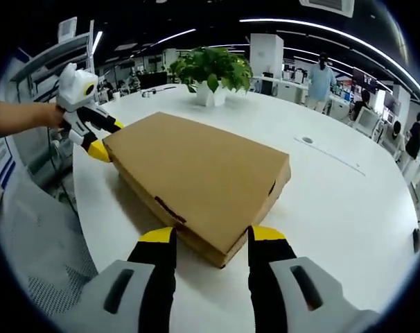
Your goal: Operate the shoe box by opening the lid, removing the specified soft item, and placing it in the target area until the item is outside and the box remains undamaged.
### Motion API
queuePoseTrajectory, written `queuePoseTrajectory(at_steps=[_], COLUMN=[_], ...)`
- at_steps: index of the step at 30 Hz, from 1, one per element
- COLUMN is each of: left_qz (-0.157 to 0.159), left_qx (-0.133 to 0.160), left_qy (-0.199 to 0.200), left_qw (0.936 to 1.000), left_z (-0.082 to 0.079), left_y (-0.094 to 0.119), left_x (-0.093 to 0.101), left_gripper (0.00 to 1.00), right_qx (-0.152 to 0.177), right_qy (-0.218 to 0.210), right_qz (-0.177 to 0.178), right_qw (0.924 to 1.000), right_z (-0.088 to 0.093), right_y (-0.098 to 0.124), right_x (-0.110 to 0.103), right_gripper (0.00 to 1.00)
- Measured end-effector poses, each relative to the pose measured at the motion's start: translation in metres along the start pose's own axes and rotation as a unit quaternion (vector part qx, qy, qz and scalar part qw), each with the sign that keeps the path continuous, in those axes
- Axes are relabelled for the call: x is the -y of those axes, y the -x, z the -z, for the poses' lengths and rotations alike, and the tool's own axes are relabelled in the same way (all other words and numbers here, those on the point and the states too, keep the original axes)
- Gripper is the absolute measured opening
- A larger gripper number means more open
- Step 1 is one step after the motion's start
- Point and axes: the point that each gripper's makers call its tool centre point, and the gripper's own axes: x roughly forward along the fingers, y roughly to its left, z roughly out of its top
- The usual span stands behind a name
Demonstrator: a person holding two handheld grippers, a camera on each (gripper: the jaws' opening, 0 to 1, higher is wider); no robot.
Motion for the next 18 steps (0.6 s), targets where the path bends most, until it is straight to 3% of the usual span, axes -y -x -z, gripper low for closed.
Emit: queuePoseTrajectory(at_steps=[18], left_qz=[0.006], left_qx=[-0.008], left_qy=[-0.005], left_qw=[0.9999], left_z=[0.016], left_y=[0.014], left_x=[0.004], left_gripper=[0.54], right_qx=[0.0], right_qy=[-0.006], right_qz=[-0.013], right_qw=[0.9999], right_z=[0.006], right_y=[0.01], right_x=[-0.021], right_gripper=[0.36])
